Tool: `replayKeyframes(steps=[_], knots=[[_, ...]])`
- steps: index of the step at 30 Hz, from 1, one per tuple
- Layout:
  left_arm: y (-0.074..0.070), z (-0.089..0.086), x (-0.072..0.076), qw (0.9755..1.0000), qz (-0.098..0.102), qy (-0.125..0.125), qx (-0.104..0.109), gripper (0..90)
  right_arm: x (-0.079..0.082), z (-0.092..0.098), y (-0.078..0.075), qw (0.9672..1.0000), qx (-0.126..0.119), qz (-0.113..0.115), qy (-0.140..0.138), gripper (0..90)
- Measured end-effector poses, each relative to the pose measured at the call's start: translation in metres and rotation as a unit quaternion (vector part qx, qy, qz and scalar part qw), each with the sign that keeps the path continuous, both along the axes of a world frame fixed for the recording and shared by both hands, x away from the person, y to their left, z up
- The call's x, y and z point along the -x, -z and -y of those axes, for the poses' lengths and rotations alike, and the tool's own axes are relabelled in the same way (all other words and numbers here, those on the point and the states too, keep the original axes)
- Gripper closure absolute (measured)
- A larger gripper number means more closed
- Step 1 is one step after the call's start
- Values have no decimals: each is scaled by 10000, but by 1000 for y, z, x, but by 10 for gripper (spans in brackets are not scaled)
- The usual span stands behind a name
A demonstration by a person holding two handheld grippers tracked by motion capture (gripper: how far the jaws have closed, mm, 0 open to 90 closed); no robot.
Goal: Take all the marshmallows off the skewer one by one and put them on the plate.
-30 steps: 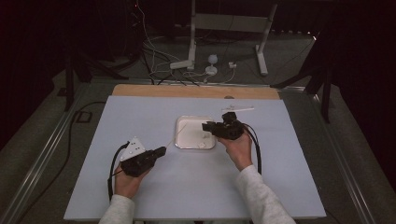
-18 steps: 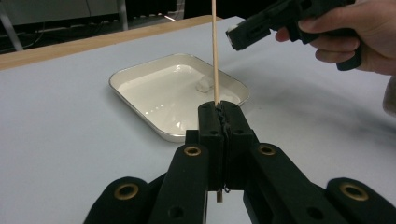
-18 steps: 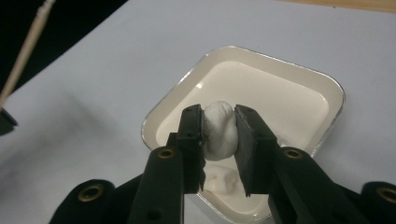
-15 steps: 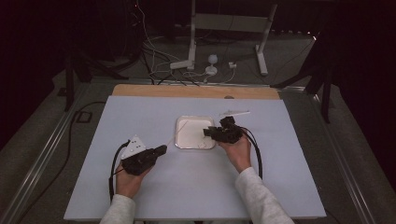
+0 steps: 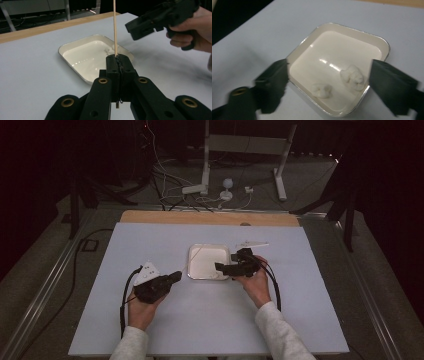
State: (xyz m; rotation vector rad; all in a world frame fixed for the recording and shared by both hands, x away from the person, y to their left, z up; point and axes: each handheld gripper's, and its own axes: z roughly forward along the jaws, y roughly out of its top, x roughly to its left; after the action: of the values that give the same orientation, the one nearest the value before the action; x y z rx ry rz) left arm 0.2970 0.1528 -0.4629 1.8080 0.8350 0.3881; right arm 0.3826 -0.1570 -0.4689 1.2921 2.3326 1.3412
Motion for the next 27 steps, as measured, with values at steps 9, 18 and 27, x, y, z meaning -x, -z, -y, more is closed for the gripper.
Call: replayKeyframes(steps=[9,18,27], knots=[[-6,10,-11,10000,-33,-70,5,896,18,0,-4,9989,-176,280,-335,0],[-8,16,-21,9998,-111,-143,22,896,33,8,-18,9969,-301,596,-420,0],[-8,24,-28,9997,-143,-176,16,896,46,24,-22,9958,-318,780,-361,0]])
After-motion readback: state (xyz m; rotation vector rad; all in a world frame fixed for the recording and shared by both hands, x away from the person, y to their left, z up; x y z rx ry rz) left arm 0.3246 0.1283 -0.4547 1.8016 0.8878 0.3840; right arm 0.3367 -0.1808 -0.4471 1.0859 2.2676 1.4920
